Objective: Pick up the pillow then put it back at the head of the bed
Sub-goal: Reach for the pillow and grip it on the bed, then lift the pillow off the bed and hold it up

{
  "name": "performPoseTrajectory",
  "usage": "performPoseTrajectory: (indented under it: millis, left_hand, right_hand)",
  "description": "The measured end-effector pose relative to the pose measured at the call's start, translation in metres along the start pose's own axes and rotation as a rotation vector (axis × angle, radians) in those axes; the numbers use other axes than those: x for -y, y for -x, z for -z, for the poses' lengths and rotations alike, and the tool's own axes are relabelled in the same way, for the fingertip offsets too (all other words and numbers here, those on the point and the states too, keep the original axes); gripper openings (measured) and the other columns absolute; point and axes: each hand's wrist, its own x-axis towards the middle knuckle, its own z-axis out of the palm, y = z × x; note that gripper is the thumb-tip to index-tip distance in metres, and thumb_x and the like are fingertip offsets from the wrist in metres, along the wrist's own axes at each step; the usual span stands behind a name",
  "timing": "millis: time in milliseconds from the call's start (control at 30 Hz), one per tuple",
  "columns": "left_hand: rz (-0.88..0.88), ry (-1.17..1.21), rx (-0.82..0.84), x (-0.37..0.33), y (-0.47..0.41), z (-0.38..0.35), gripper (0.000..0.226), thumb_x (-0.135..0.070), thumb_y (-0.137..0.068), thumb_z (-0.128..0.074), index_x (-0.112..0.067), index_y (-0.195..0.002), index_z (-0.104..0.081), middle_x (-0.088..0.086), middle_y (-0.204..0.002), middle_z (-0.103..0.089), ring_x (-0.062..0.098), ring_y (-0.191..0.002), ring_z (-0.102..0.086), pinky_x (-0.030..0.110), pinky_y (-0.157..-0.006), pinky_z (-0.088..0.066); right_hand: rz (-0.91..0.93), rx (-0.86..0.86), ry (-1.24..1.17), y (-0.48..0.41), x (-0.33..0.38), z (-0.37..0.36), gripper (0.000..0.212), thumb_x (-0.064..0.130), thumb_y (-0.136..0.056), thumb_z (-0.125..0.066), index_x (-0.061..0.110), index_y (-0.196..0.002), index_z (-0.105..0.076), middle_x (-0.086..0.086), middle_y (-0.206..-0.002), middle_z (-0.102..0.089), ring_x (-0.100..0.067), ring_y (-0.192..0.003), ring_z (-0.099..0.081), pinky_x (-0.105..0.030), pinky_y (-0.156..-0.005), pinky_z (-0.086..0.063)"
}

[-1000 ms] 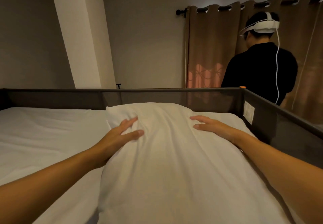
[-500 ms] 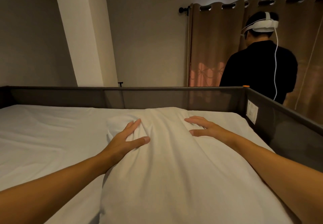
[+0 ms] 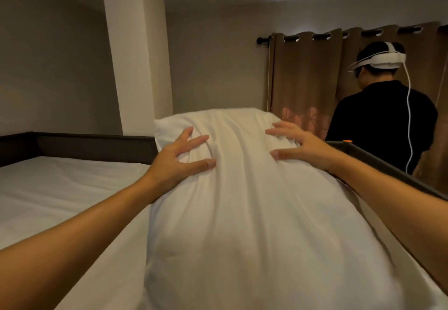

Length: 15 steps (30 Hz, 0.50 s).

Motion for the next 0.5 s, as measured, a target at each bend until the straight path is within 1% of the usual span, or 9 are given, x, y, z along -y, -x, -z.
performPoseTrajectory:
  millis: [133, 200, 333, 367, 433, 500]
  left_hand:
    - [-0.113, 0.036, -0.078, -0.029, -0.004, 0.039, 0.061, -0.036, -0.07, -0.079, -0.041, -0.128, -0.06, -0.021, -0.158, -0.027, 0.002, -0.137, -0.032, 0.029, -0.112, -0.028]
    - [-0.178, 0.038, -0.116, -0.044, -0.002, 0.062, 0.061, -0.034, -0.07, -0.08, -0.039, -0.127, -0.061, -0.019, -0.158, -0.028, 0.0, -0.138, -0.031, 0.027, -0.112, -0.027]
    - [-0.267, -0.029, -0.181, -0.073, 0.005, 0.12, 0.058, -0.032, -0.072, -0.082, -0.04, -0.126, -0.062, -0.018, -0.158, -0.029, 0.001, -0.14, -0.031, 0.028, -0.114, -0.028]
    - [-0.292, -0.055, -0.197, -0.08, 0.009, 0.137, 0.058, -0.035, -0.07, -0.083, -0.042, -0.124, -0.063, -0.017, -0.158, -0.03, 0.0, -0.14, -0.031, 0.026, -0.114, -0.028]
    - [-0.334, -0.101, -0.228, -0.095, 0.019, 0.17, 0.059, -0.044, -0.061, -0.083, -0.047, -0.117, -0.064, -0.015, -0.157, -0.032, -0.005, -0.139, -0.032, 0.017, -0.11, -0.029]
    - [-0.351, -0.143, -0.265, -0.11, 0.032, 0.204, 0.059, -0.046, -0.057, -0.082, -0.047, -0.113, -0.065, -0.013, -0.156, -0.034, -0.008, -0.138, -0.033, 0.009, -0.107, -0.031]
  right_hand:
    - [0.118, -0.08, 0.067, -0.013, 0.06, 0.02, 0.072, 0.049, -0.065, -0.074, 0.036, -0.132, -0.054, 0.015, -0.153, -0.027, -0.004, -0.131, -0.032, -0.025, -0.102, -0.026]
    - [0.169, -0.1, 0.09, -0.018, 0.091, 0.026, 0.071, 0.05, -0.066, -0.073, 0.037, -0.133, -0.053, 0.015, -0.154, -0.026, -0.006, -0.131, -0.031, -0.027, -0.102, -0.026]
    - [0.26, -0.159, 0.059, -0.03, 0.147, 0.025, 0.07, 0.051, -0.063, -0.074, 0.038, -0.129, -0.056, 0.014, -0.153, -0.028, -0.008, -0.131, -0.032, -0.03, -0.103, -0.028]
    - [0.289, -0.168, 0.048, -0.033, 0.16, 0.022, 0.07, 0.053, -0.061, -0.074, 0.039, -0.128, -0.057, 0.013, -0.153, -0.029, -0.009, -0.133, -0.032, -0.031, -0.103, -0.028]
    - [0.342, -0.178, 0.026, -0.042, 0.189, 0.014, 0.069, 0.053, -0.063, -0.074, 0.039, -0.128, -0.057, 0.012, -0.153, -0.029, -0.011, -0.134, -0.032, -0.032, -0.105, -0.028]
    - [0.389, -0.181, -0.008, -0.052, 0.217, 0.005, 0.064, 0.049, -0.067, -0.075, 0.039, -0.127, -0.057, 0.011, -0.151, -0.031, -0.011, -0.134, -0.033, -0.03, -0.103, -0.029]
